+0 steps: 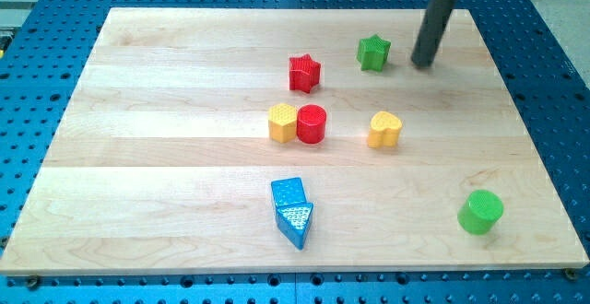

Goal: Push the green star horizontal to the blue cube

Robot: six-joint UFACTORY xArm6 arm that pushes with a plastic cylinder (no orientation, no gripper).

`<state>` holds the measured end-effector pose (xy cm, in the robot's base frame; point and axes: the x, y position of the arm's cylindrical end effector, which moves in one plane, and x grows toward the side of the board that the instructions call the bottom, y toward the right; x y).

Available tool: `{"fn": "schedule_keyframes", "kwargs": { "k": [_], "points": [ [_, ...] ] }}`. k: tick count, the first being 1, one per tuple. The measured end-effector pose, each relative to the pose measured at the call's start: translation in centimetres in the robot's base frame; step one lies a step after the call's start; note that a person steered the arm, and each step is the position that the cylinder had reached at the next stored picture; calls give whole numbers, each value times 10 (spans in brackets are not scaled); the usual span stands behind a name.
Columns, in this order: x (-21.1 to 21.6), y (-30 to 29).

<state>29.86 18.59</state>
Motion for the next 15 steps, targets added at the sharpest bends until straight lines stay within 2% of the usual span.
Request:
{"fn": "schedule_keyframes", "kwargs": {
  "k": [1, 2, 4, 5, 6, 7, 8, 9, 11, 12, 13, 14, 15],
  "points": [
    [-23, -29],
    [-11, -72],
    [90, -57],
    [36, -80],
    [52, -123],
    [116, -117],
    [104, -72],
    [76, -69],
    [164, 0],
    [129, 23],
    [187, 27],
    [202, 14],
    [179, -33]
  ]
}}
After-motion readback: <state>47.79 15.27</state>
